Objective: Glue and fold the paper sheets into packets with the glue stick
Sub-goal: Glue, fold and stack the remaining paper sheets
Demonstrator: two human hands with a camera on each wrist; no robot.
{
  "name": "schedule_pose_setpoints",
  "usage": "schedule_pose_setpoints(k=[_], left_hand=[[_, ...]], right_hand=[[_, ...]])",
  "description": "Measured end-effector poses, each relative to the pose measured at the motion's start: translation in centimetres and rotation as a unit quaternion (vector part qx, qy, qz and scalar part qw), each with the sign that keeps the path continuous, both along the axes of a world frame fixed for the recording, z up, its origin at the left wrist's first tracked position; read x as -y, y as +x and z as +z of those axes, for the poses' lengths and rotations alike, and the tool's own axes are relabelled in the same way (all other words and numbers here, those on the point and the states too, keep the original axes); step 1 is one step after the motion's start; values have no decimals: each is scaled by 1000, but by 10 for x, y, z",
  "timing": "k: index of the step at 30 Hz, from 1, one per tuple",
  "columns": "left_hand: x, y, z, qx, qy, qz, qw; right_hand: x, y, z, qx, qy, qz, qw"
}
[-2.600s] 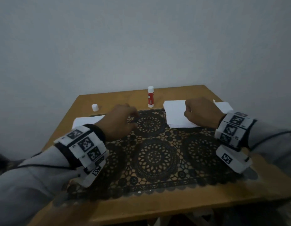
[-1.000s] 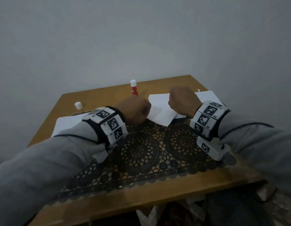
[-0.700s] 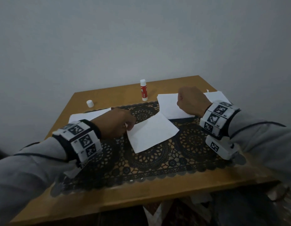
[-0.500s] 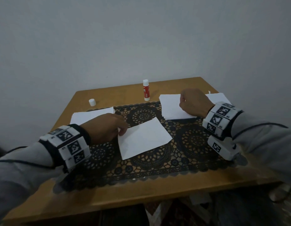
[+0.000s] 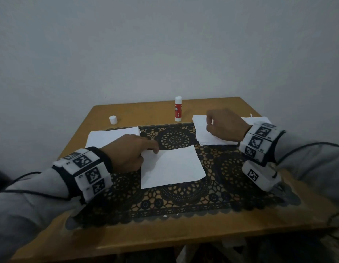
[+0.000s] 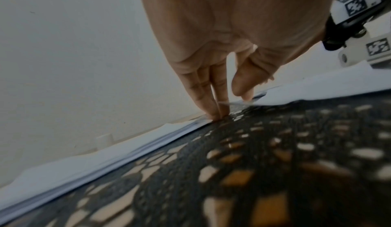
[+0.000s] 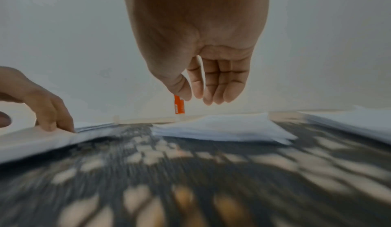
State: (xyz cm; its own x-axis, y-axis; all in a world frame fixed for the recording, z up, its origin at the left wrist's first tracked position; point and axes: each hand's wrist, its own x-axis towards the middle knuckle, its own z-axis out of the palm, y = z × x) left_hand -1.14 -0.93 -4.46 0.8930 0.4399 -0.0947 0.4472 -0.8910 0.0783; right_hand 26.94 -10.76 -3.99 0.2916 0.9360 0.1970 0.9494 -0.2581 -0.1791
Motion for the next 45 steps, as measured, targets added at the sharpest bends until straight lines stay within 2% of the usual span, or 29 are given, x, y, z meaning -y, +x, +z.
schedule_pose_setpoints(k=[4, 9, 13, 19, 27, 29, 32, 35, 41, 45], left_hand=[[-2, 2, 5, 4, -12, -16, 1000], [-5, 3, 2, -23, 15, -31, 999], [-4, 5, 3, -28, 27, -46, 998], [-3, 7, 4, -27, 32, -54, 998], [10, 4, 7, -40, 30, -26, 998], [14, 0, 9, -40, 9, -3, 999], [20, -10, 14, -17, -19, 16, 1000], [31, -23, 18, 14, 8, 6, 1000], [63, -31, 6, -47, 20, -51, 997], [67, -32, 0, -44, 20, -57, 997]], right_hand=[[-38, -22, 12, -56, 23, 15, 998], [-82, -33, 6, -217, 38, -53, 974], [-103, -34, -4, -290, 59, -84, 952], [-112, -31, -7, -277, 63, -81, 955], [-75, -48, 17, -181, 82, -2, 980], [-61, -53, 23, -206, 64, 30, 976], [-36, -61, 30, -295, 23, 88, 951], [-15, -67, 31, -254, -4, 131, 958], [-11, -81, 18, -200, 57, 131, 969], [-20, -93, 10, -247, 74, 135, 957]])
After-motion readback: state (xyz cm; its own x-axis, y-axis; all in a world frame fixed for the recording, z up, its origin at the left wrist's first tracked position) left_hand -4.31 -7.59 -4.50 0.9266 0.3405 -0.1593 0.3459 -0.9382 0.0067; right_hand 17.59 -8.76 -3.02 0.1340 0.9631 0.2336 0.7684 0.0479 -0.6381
